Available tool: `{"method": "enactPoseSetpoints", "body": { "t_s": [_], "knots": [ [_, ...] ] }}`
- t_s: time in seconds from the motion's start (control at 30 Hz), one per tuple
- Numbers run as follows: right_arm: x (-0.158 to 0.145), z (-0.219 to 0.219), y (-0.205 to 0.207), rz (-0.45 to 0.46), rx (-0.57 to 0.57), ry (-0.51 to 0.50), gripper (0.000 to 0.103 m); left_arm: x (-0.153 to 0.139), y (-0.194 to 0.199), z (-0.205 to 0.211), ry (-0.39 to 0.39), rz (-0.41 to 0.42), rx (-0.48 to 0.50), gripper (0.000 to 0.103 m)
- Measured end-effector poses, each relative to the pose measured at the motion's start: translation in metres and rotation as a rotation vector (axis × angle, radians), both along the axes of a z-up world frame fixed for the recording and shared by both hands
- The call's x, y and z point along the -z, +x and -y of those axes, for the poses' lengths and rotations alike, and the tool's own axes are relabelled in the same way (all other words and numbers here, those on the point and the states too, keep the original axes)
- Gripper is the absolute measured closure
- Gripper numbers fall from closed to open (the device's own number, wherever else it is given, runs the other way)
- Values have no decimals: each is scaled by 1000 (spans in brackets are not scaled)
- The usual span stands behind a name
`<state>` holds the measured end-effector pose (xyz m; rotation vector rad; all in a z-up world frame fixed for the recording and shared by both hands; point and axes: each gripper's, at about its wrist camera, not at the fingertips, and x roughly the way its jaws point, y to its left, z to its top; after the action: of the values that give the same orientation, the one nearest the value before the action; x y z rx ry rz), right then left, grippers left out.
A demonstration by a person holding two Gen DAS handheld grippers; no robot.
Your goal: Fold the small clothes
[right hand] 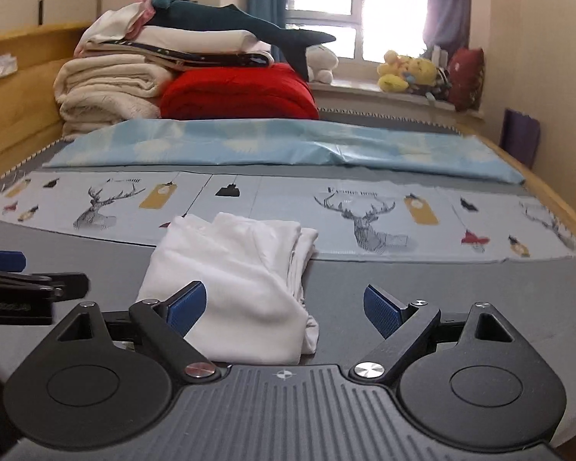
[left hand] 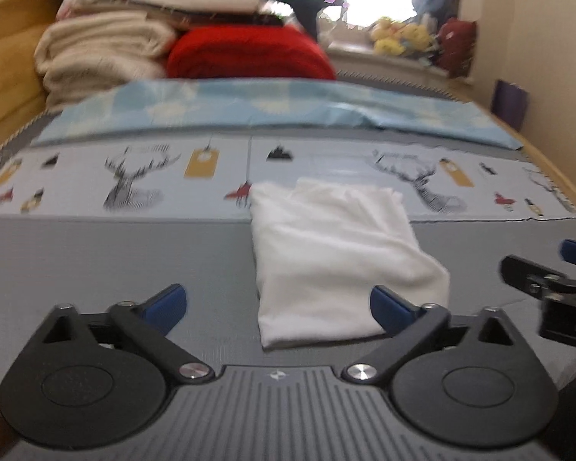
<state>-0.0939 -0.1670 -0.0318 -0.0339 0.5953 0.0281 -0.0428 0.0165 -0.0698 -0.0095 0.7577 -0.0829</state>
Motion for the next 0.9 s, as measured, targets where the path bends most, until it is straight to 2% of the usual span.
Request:
{"method": "enactPoseSetpoints", "body": {
  "t_s": [0.23,0.4,0.5,0.63,0.9],
  "knots": [
    [4,-6,5,-28,-13,-3,10,9,8,11,-13,-61,20,1],
    [10,-11,15,-56,-28,-20,9,19,7,13,34,-59,33,1],
    [16,-9,20,-81,-19,-9,9,19,11,9,-12,-71,13,1],
    [19,-7,26,-108,0,33,9,21,12,12,0,-76,9,1],
    [22,-11,26,-117,-11,24,9,22,15,10,-5,-87,4,1]
  ]
}}
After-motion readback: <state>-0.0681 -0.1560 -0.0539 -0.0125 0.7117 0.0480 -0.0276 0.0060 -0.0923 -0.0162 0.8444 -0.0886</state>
